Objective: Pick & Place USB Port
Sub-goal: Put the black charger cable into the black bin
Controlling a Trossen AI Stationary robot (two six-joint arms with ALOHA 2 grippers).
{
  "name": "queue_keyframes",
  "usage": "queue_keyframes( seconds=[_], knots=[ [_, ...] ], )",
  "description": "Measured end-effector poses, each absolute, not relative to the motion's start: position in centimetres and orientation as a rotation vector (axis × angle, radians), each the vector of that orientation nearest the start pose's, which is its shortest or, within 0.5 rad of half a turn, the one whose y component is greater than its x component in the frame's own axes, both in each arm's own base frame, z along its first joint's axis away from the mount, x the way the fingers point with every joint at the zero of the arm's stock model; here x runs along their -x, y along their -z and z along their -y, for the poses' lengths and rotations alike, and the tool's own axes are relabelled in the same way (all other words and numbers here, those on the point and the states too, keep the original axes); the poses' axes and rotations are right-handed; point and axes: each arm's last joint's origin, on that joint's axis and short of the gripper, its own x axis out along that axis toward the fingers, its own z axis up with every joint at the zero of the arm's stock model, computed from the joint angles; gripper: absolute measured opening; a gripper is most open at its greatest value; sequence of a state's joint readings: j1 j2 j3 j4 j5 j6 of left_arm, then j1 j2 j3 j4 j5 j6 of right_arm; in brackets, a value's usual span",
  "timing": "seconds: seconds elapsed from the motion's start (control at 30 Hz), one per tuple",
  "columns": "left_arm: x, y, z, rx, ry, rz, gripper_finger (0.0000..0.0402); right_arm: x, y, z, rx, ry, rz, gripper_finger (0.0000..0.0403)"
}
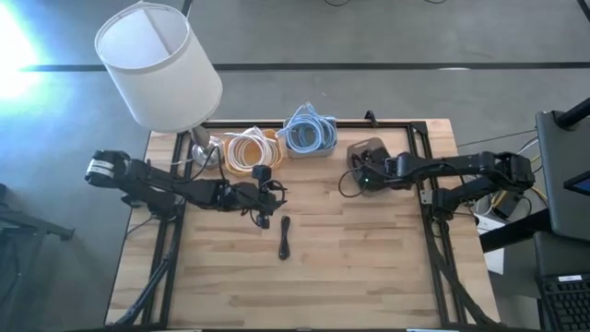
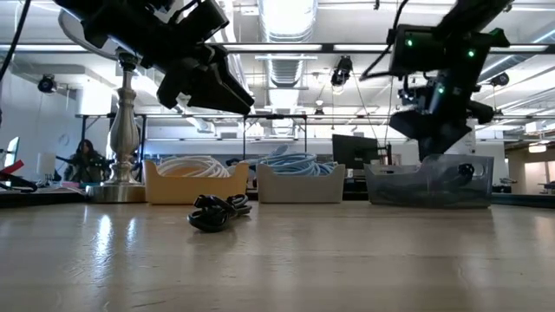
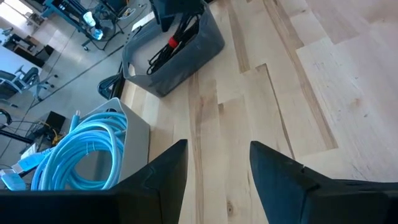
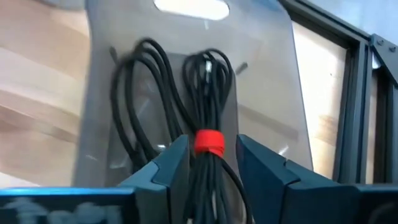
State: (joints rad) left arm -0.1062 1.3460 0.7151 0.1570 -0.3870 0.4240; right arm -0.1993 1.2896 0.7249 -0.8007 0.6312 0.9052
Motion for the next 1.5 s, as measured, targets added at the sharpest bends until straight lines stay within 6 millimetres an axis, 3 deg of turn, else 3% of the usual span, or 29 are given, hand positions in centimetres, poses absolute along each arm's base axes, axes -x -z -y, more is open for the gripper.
queue_keyframes(
  seconds=[0.3, 0.57, 0.77, 0.97, 1.3, 1.5],
  knots=[
    [-27.8, -22.0, 2.0, -0.521, -0.128, -0.518, 0.0177, -22.2, -22.5, 5.8, -0.458, 1.142, -0.789, 0.0144],
    [-27.1, -20.8, 2.9, -0.441, 0.228, -0.594, 0.0177, -23.9, -24.0, 5.1, -0.486, 0.980, -0.727, 0.0132],
    [-28.0, -19.4, 3.2, -0.428, 0.276, -0.612, 0.0177, -23.9, -23.1, 4.8, -0.485, 0.951, -0.726, 0.0123],
    [-29.3, -16.3, 3.6, -0.410, 0.376, -0.725, 0.0177, -23.5, -21.9, 4.6, -0.510, 0.958, -0.751, 0.0116],
    [-32.5, -15.8, 4.0, -0.585, 0.506, -0.846, 0.0177, -23.0, -20.9, 4.4, -0.513, 0.948, -0.790, 0.0118],
    [-34.2, -14.3, 4.2, -0.637, 0.566, -0.909, 0.0177, -23.1, -20.9, 4.3, -0.512, 0.943, -0.789, 0.0113]
  ],
)
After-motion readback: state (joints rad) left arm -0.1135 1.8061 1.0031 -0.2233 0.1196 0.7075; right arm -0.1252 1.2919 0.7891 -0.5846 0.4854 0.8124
